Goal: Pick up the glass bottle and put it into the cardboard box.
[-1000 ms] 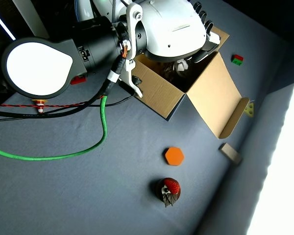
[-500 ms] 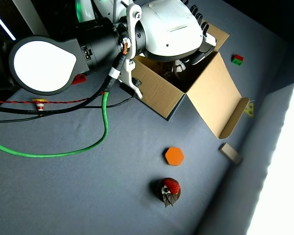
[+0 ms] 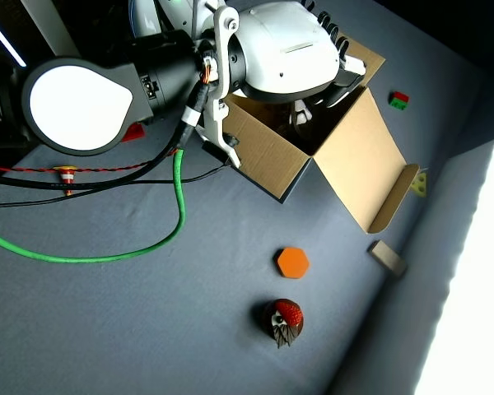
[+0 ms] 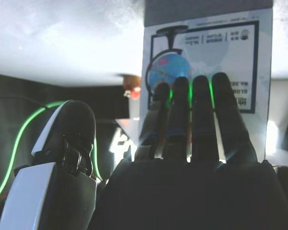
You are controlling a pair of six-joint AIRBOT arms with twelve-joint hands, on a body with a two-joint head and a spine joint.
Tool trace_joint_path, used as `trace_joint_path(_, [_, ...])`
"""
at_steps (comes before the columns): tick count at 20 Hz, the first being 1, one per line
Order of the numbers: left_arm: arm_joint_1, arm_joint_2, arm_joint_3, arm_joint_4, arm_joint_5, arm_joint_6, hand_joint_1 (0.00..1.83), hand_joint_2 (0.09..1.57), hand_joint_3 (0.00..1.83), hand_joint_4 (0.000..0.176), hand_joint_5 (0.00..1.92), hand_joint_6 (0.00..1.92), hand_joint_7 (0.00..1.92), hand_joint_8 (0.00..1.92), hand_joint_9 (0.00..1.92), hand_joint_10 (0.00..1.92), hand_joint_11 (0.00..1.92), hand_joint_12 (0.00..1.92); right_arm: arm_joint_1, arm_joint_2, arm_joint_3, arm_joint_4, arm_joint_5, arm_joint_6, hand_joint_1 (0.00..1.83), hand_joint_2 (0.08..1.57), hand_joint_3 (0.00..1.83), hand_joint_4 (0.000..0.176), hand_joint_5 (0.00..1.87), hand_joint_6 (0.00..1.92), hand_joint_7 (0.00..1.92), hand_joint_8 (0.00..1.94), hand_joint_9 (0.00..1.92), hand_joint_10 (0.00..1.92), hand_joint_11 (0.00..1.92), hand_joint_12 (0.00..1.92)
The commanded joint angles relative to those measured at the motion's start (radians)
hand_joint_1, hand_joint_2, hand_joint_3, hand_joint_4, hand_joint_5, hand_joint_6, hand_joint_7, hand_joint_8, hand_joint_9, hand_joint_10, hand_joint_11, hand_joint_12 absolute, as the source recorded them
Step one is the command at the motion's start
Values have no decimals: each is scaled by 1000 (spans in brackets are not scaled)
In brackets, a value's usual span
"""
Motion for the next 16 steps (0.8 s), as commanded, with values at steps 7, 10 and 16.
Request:
trace_joint_path(7, [-16, 14, -14, 67, -52, -4, 12, 1315, 0, 0, 74, 2, 132, 0, 112, 3, 0, 373, 36, 59, -27, 26, 89, 64, 798, 1086, 0, 0, 0, 444, 170, 238, 0, 587, 0, 938])
trace_joint_path(10, [-33, 26, -34, 39, -52, 1, 12, 1310, 0, 0, 73, 2, 128, 0, 112, 3, 0, 375, 65, 178, -136, 25, 85, 165, 768, 1065, 0, 0, 0, 326, 156, 138, 0, 473, 0, 762])
trace_joint_path(16, [-199, 49, -117, -141, -143, 133, 16, 1307, 0, 0, 74, 1, 127, 0, 112, 2, 0, 352, 149, 512, -457, 27, -229, 388, 735, 1043, 0, 0, 0, 331, 178, 85, 0, 459, 0, 684])
